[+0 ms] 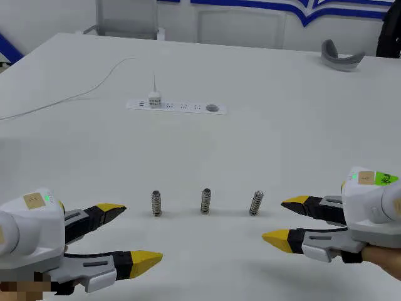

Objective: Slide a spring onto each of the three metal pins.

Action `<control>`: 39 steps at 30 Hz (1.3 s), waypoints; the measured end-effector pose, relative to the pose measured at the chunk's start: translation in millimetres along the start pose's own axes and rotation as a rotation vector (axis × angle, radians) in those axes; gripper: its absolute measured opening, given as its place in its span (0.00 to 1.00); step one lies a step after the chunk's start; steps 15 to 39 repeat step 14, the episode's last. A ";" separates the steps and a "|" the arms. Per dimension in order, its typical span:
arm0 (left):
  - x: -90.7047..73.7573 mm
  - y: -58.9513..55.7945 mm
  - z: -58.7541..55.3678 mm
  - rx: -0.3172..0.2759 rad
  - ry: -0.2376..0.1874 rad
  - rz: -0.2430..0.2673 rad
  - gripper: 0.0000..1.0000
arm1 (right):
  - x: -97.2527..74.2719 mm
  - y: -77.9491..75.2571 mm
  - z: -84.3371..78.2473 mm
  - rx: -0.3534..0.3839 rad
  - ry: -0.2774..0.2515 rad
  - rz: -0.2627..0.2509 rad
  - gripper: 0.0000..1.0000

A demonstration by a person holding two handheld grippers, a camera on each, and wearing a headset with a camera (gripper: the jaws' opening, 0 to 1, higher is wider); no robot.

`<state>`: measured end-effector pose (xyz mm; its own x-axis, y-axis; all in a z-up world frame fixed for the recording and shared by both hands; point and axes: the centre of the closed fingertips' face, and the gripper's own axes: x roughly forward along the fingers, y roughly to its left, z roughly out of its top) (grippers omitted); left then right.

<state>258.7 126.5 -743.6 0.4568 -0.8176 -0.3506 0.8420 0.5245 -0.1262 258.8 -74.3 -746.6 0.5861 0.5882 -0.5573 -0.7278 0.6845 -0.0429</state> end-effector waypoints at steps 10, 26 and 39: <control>-1.0 2.0 -1.8 -0.003 0.003 0.007 0.70 | -8.2 -8.0 -5.8 0.009 -0.006 -0.019 0.52; -1.5 3.0 -2.6 -0.005 0.005 0.010 0.70 | -10.4 -9.4 -6.4 0.009 -0.008 -0.027 0.53; -1.5 3.0 -2.6 -0.005 0.005 0.010 0.70 | -10.4 -9.4 -6.4 0.009 -0.008 -0.027 0.53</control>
